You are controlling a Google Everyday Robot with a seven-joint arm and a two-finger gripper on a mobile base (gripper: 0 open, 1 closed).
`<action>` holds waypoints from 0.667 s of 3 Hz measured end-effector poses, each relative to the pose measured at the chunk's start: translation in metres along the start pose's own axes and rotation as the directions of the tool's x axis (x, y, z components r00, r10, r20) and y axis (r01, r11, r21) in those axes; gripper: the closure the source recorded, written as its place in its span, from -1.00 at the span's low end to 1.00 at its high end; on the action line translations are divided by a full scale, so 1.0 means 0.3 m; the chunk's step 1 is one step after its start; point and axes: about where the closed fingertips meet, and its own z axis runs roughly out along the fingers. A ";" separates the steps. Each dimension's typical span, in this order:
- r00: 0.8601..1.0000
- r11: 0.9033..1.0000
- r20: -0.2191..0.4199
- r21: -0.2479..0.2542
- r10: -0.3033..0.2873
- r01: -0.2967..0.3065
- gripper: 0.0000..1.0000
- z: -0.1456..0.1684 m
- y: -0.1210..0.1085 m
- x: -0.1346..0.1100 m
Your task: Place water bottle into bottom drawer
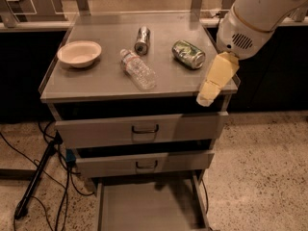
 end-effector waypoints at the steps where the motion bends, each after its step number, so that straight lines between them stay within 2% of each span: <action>1: 1.000 1.000 0.003 0.001 0.007 -0.007 -1.00 0.002 0.000 -0.004; 2: 0.997 0.998 0.030 0.005 0.068 -0.069 -1.00 0.023 -0.003 -0.047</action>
Offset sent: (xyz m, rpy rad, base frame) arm 0.0157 0.0268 -0.0047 0.0875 0.0026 -0.1334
